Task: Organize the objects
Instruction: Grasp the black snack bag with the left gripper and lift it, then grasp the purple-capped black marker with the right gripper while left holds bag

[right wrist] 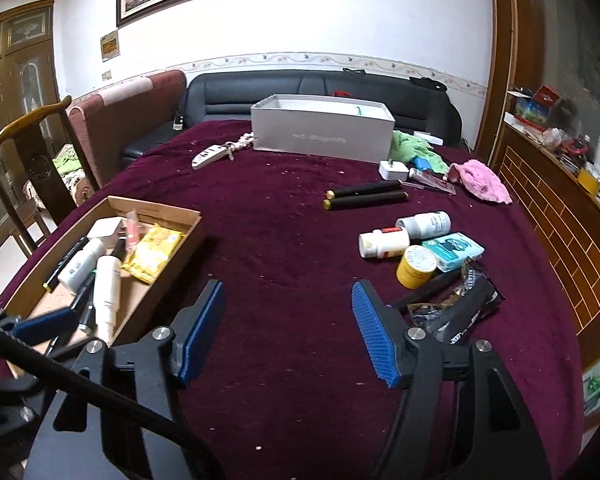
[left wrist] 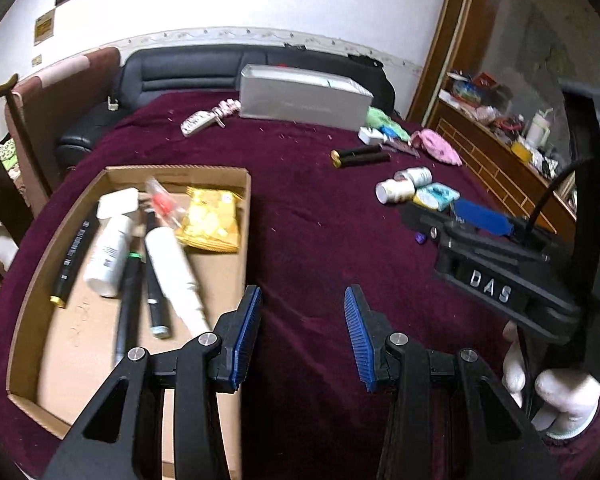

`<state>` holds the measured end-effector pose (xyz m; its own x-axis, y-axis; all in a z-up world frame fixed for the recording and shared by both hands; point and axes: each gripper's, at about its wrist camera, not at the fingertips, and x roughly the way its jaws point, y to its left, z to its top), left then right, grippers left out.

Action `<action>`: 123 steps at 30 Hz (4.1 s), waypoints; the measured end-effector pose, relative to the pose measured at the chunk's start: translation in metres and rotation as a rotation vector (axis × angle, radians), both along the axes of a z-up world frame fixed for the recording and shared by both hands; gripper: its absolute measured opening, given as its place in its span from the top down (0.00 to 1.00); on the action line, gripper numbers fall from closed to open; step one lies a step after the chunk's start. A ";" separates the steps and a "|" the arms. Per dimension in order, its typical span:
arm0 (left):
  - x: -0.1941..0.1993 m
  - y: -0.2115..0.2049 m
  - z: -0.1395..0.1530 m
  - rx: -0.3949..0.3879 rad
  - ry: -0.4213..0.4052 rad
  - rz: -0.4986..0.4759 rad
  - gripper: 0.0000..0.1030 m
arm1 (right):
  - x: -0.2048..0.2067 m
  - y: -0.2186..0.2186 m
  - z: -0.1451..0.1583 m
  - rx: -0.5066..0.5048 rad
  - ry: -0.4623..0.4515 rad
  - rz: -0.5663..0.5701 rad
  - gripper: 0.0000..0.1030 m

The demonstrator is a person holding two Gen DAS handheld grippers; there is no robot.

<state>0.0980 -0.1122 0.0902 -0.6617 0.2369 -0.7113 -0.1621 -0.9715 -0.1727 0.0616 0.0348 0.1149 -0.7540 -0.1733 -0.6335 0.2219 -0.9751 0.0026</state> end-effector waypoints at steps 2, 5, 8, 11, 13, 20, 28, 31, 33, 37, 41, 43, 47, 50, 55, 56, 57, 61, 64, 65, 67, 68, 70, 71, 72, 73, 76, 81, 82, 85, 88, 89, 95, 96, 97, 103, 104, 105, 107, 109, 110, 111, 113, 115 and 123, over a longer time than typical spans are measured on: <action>-0.004 0.009 -0.008 -0.008 -0.027 -0.017 0.64 | -0.005 0.008 -0.003 -0.005 -0.014 -0.010 0.36; -0.010 0.027 -0.023 -0.017 -0.074 -0.051 0.64 | -0.016 0.026 -0.008 -0.026 -0.046 -0.036 0.36; -0.016 0.042 -0.037 -0.028 -0.112 -0.087 0.64 | -0.031 0.057 -0.010 -0.090 -0.087 -0.069 0.36; -0.021 0.053 -0.051 -0.032 -0.150 -0.108 0.64 | -0.053 0.102 -0.013 -0.214 -0.141 -0.115 0.36; -0.026 0.058 -0.060 -0.030 -0.173 -0.121 0.64 | -0.067 0.133 -0.017 -0.297 -0.164 -0.157 0.36; -0.026 0.068 -0.065 -0.056 -0.148 -0.155 0.49 | -0.116 0.211 -0.039 -0.484 -0.210 -0.291 0.35; -0.030 0.078 -0.068 -0.079 -0.137 -0.196 0.29 | -0.141 0.220 -0.083 -0.552 -0.341 -0.282 0.35; -0.030 0.080 -0.068 -0.074 -0.140 -0.209 0.23 | -0.134 0.210 -0.083 -0.620 -0.365 -0.158 0.32; -0.030 0.080 -0.068 -0.069 -0.143 -0.214 0.21 | -0.128 0.195 -0.084 -0.680 -0.392 -0.034 0.32; -0.030 0.083 -0.069 -0.080 -0.146 -0.223 0.17 | -0.119 0.143 -0.088 -0.773 -0.541 0.330 0.31; -0.029 0.091 -0.071 -0.113 -0.152 -0.247 0.09 | -0.111 0.137 -0.080 -0.825 -0.521 0.404 0.31; -0.028 0.096 -0.072 -0.138 -0.156 -0.260 0.07 | -0.114 0.153 -0.083 -0.869 -0.510 0.348 0.30; -0.026 0.111 -0.077 -0.233 -0.162 -0.282 0.02 | -0.118 0.192 -0.095 -0.982 -0.504 0.208 0.26; -0.025 0.113 -0.078 -0.239 -0.164 -0.283 0.04 | -0.118 0.214 -0.097 -0.993 -0.475 0.115 0.26; -0.036 0.118 -0.064 -0.147 -0.145 -0.249 0.08 | -0.113 0.223 -0.091 -0.946 -0.435 0.042 0.26; -0.040 0.126 -0.061 -0.177 -0.117 -0.252 0.08 | -0.112 0.224 -0.090 -0.931 -0.430 0.030 0.26; -0.043 0.136 -0.059 -0.226 -0.078 -0.256 0.08 | -0.111 0.226 -0.090 -0.917 -0.425 0.018 0.26; -0.055 0.172 -0.068 -0.381 0.011 -0.317 0.10 | -0.109 0.227 -0.088 -0.853 -0.405 -0.024 0.26; -0.055 0.185 -0.071 -0.348 0.023 -0.402 0.58 | -0.113 0.230 -0.089 -0.803 -0.388 -0.056 0.26; -0.056 0.184 -0.069 -0.322 0.004 -0.415 0.70 | -0.113 0.230 -0.089 -0.788 -0.385 -0.067 0.26; -0.052 0.182 -0.063 -0.325 0.017 -0.413 0.77 | -0.115 0.230 -0.089 -0.776 -0.380 -0.080 0.26; -0.048 0.177 -0.058 -0.313 0.021 -0.418 0.78 | -0.116 0.228 -0.088 -0.768 -0.377 -0.084 0.26; -0.041 0.166 -0.051 -0.285 0.030 -0.406 0.78 | -0.115 0.224 -0.085 -0.724 -0.358 -0.095 0.26; -0.037 0.158 -0.045 -0.262 0.037 -0.396 0.78 | -0.114 0.219 -0.082 -0.687 -0.346 -0.094 0.26; -0.033 0.149 -0.040 -0.236 0.041 -0.387 0.78 | -0.113 0.214 -0.080 -0.647 -0.335 -0.094 0.26; -0.028 0.141 -0.036 -0.214 0.043 -0.377 0.78 | -0.112 0.210 -0.078 -0.602 -0.323 -0.105 0.26; -0.018 0.119 -0.027 -0.162 0.044 -0.356 0.79 | -0.111 0.190 -0.074 -0.449 -0.315 -0.159 0.26; -0.022 0.097 -0.039 -0.117 -0.003 -0.314 0.78 | -0.116 0.153 -0.073 -0.229 -0.333 -0.265 0.26; -0.024 0.093 -0.042 -0.097 -0.018 -0.305 0.78 | -0.119 0.146 -0.074 -0.181 -0.336 -0.287 0.28; -0.020 0.084 -0.041 -0.057 -0.028 -0.303 0.77 | -0.126 0.126 -0.077 -0.015 -0.325 -0.304 0.58; -0.015 0.072 -0.038 -0.016 -0.036 -0.299 0.71 | -0.120 0.127 -0.076 0.033 -0.343 -0.267 0.80; -0.014 0.069 -0.038 0.004 -0.044 -0.298 0.66 | -0.115 0.133 -0.076 0.029 -0.359 -0.259 0.83; -0.007 0.069 -0.046 0.090 -0.101 -0.309 0.53 | -0.071 0.163 -0.076 -0.052 -0.425 -0.234 0.88; -0.006 0.073 -0.047 0.074 -0.102 -0.306 0.51 | -0.064 0.165 -0.075 -0.063 -0.431 -0.228 0.88; -0.005 0.076 -0.048 0.053 -0.100 -0.299 0.45 | -0.055 0.166 -0.074 -0.071 -0.434 -0.220 0.88; -0.007 0.119 -0.070 -0.240 -0.107 -0.296 0.32 | -0.042 0.165 -0.072 -0.080 -0.423 -0.188 0.84; -0.007 0.124 -0.070 -0.257 -0.101 -0.295 0.31 | -0.044 0.167 -0.072 -0.101 -0.426 -0.187 0.82; -0.010 0.124 -0.071 -0.253 -0.110 -0.290 0.29 | -0.045 0.168 -0.072 -0.117 -0.427 -0.187 0.81; -0.018 0.121 -0.073 -0.222 -0.132 -0.283 0.24 | -0.048 0.167 -0.072 -0.126 -0.418 -0.193 0.80; -0.020 0.123 -0.073 -0.231 -0.129 -0.291 0.23 | -0.053 0.164 -0.072 -0.118 -0.403 -0.192 0.75; -0.020 0.124 -0.072 -0.233 -0.126 -0.291 0.24 | -0.055 0.160 -0.072 -0.103 -0.395 -0.192 0.74; -0.019 0.123 -0.072 -0.231 -0.122 -0.291 0.28 | -0.057 0.157 -0.072 -0.085 -0.388 -0.194 0.72; -0.016 0.118 -0.068 -0.215 -0.094 -0.281 0.60 | -0.059 0.146 -0.074 -0.020 -0.363 -0.201 0.72; -0.019 0.109 -0.066 -0.161 -0.102 -0.270 0.64 | -0.058 0.139 -0.075 0.030 -0.349 -0.205 0.71; -0.020 0.079 -0.056 -0.040 -0.100 -0.230 0.66 | -0.053 0.147 -0.072 -0.062 -0.374 -0.186 0.88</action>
<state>0.0784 -0.0336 0.0339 -0.5196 0.3432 -0.7825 -0.3639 -0.9175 -0.1608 0.0091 0.1815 0.0427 -0.4960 -0.1027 -0.8622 0.0149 -0.9938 0.1098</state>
